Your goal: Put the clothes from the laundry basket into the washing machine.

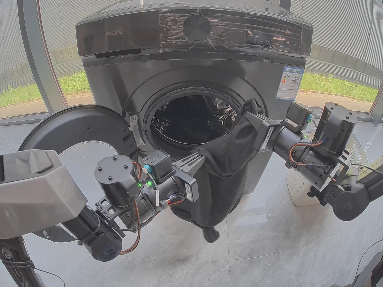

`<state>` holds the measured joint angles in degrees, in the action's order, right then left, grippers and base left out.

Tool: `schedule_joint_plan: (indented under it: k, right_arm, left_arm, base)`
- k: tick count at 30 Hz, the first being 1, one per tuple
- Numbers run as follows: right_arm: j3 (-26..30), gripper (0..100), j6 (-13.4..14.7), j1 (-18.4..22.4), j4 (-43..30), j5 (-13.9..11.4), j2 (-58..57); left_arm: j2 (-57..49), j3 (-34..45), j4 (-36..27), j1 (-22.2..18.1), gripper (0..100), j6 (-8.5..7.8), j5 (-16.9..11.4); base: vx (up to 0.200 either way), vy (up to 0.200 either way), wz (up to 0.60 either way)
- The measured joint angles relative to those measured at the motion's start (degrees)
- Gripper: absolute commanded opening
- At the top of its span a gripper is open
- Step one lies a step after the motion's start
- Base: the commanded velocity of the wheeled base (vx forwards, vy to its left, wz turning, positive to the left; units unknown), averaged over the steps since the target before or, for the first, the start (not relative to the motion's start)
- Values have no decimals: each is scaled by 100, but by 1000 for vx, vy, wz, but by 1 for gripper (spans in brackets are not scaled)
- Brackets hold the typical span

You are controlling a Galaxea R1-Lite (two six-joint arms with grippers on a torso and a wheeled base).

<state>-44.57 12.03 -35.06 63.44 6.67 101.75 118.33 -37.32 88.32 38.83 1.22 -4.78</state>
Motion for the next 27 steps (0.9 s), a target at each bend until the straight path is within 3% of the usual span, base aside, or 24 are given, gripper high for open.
schedule_joint_plan:
  k: [8, 9, 13, 21, 27]
  right_arm:
    - [232, 0, 0, 2, -2, -43, 76]
    - [243, 100, 0, 2, 0, -43, 83]
    - [334, 100, -29, 0, -11, -32, 128]
    - [953, 100, -396, 129, -84, -60, 211]
    - [1235, 100, -544, 138, 11, -383, 185]
  left_arm:
    - [-577, 291, 0, 117, 0, 17, 101]
    - [-607, 293, -2, 127, 0, 20, 119]
    - [-717, 276, -2, 138, 0, 26, 155]
    - [-780, 236, -13, 107, 0, 26, 156]
    - [-720, 122, -68, 52, 0, 22, 152]
  base:
    - [0, 0, 0]
    - [0, 0, 0]
    - [0, 0, 0]
    - [0, 0, 0]
    - [0, 0, 0]
